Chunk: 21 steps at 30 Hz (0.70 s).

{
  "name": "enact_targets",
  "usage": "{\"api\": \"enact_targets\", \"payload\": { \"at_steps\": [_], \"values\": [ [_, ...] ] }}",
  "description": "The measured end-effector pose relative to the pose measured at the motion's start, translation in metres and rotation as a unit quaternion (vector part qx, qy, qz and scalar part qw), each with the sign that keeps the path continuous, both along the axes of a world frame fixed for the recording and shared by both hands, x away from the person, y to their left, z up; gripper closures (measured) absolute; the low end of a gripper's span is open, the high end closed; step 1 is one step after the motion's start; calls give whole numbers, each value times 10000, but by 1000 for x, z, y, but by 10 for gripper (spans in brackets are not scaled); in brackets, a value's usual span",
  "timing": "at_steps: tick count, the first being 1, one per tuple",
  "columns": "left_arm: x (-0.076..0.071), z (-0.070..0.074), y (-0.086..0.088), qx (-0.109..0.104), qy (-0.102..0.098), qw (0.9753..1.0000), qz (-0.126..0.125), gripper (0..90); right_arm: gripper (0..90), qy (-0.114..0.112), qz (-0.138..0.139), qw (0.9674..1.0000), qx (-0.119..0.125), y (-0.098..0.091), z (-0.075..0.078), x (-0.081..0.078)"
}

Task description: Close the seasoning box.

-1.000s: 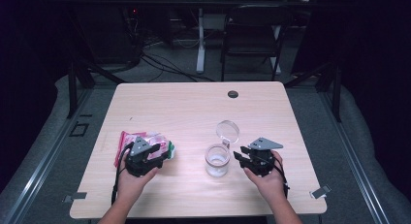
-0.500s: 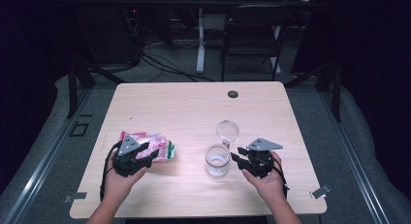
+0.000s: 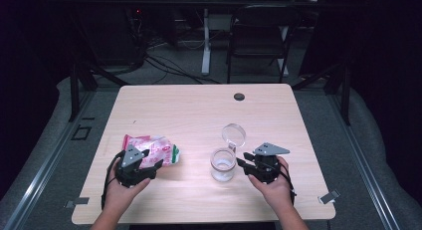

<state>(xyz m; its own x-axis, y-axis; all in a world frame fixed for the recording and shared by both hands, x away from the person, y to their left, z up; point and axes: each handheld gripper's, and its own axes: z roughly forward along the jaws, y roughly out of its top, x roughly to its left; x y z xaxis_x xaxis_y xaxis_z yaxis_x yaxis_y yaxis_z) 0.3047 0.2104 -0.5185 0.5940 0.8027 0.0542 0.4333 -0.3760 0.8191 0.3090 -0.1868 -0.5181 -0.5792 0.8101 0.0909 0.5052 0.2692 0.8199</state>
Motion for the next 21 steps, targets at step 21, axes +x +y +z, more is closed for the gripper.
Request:
{"api": "enact_targets", "payload": {
  "at_steps": [21],
  "values": [
    [7,-27,-41,965,45,9948,-316,321,615,-22,-109,9999,17,-7,-2,-7]
  ]
}}
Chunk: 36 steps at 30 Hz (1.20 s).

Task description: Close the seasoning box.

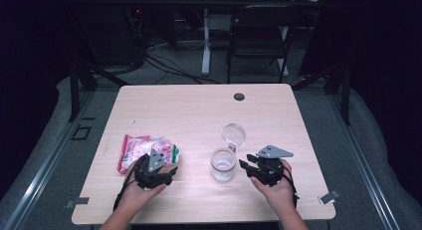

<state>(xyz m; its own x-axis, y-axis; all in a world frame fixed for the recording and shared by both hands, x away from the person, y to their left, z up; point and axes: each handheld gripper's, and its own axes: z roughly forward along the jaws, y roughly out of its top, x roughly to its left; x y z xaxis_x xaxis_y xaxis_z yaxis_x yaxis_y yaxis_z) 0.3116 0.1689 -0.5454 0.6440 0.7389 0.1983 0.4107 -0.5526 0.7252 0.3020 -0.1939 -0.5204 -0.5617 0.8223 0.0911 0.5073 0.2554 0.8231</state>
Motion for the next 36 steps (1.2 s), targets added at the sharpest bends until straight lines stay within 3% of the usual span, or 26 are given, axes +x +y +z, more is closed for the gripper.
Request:
{"api": "enact_targets", "payload": {
  "at_steps": [5,10,18,25,36],
  "values": [
    [9,-9,-2,434,-81,9990,61,328,613,-8,-23,10000,1,-3,0,-2],
    [16,-15,0,556,-123,9982,196,332,611,-16,-89,10000,20,-4,-1,-3],
    [23,-19,7,544,-25,9978,374,365,609,-35,-107,9999,24,-6,-1,-4],
    [25,-18,12,328,-25,9987,377,585,608,-19,-76,10000,31,-5,-1,-4],
    [33,-20,24,163,188,9977,628,861,608,-23,-84,9999,69,-6,-2,-4]
  ]
}}
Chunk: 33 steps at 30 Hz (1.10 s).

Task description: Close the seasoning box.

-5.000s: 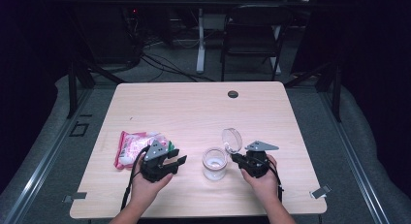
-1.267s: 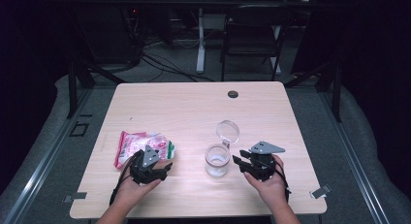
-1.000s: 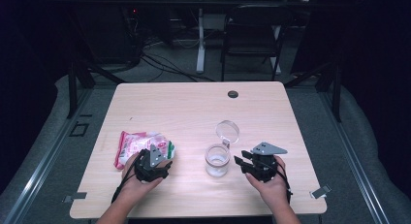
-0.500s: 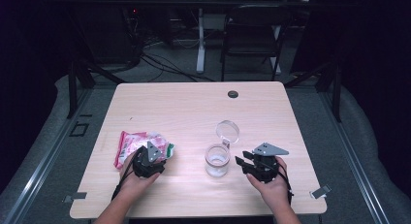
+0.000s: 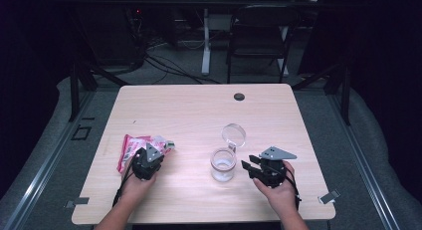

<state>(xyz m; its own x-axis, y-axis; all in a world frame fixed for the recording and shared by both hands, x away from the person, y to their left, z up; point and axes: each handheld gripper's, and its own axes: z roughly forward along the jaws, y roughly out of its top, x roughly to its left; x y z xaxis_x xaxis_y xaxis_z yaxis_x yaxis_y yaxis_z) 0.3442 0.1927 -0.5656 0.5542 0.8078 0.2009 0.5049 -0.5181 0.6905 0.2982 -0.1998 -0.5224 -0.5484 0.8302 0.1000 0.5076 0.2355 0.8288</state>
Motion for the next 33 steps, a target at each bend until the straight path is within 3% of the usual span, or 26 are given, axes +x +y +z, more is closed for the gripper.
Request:
{"api": "enact_targets", "payload": {
  "at_steps": [5,10,13,21,33],
  "values": [
    [2,2,6,-208,98,9997,75,900,611,-2,5,10000,-2,0,0,0],
    [2,5,7,-231,80,9997,96,900,612,15,-16,10000,33,-1,1,0],
    [2,9,10,-375,45,9991,173,900,612,-11,-21,10000,35,-2,1,0],
    [1,29,24,-584,86,9979,274,900,612,-10,-43,9999,90,-3,1,0],
    [-2,67,46,-404,-335,9979,376,900,612,16,-61,9999,144,-4,0,1]
  ]
}}
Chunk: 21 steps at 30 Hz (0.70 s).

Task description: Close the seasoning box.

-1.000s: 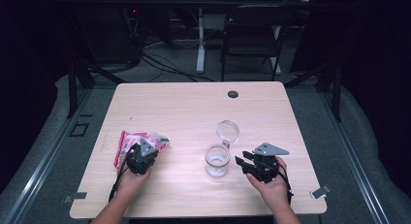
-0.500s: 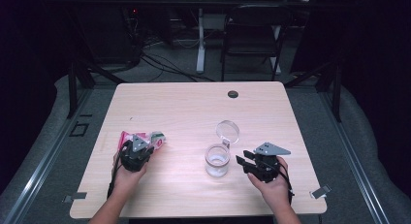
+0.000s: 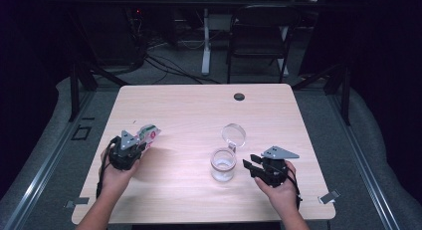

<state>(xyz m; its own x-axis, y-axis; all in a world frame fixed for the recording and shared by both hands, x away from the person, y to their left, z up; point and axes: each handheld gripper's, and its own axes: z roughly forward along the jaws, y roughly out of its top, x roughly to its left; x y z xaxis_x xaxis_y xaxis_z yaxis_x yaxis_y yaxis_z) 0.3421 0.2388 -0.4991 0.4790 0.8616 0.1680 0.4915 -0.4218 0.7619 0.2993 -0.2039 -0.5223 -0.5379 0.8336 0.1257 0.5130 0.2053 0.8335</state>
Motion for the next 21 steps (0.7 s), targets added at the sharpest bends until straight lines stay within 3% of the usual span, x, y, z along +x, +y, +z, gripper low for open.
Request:
{"api": "enact_targets", "payload": {
  "at_steps": [5,12,16,21],
  "values": [
    [0,26,15,91,-249,9996,139,900,613,-9,12,10000,-29,1,0,0],
    [4,60,36,-48,-404,9985,364,900,616,-59,-24,10000,-5,-1,2,-1],
    [2,71,35,-162,-473,9984,271,900,618,-116,-60,9999,61,-3,3,-1],
    [-1,78,19,-137,-549,9984,55,900,619,-151,-96,9997,152,-4,4,-2]
  ]
}}
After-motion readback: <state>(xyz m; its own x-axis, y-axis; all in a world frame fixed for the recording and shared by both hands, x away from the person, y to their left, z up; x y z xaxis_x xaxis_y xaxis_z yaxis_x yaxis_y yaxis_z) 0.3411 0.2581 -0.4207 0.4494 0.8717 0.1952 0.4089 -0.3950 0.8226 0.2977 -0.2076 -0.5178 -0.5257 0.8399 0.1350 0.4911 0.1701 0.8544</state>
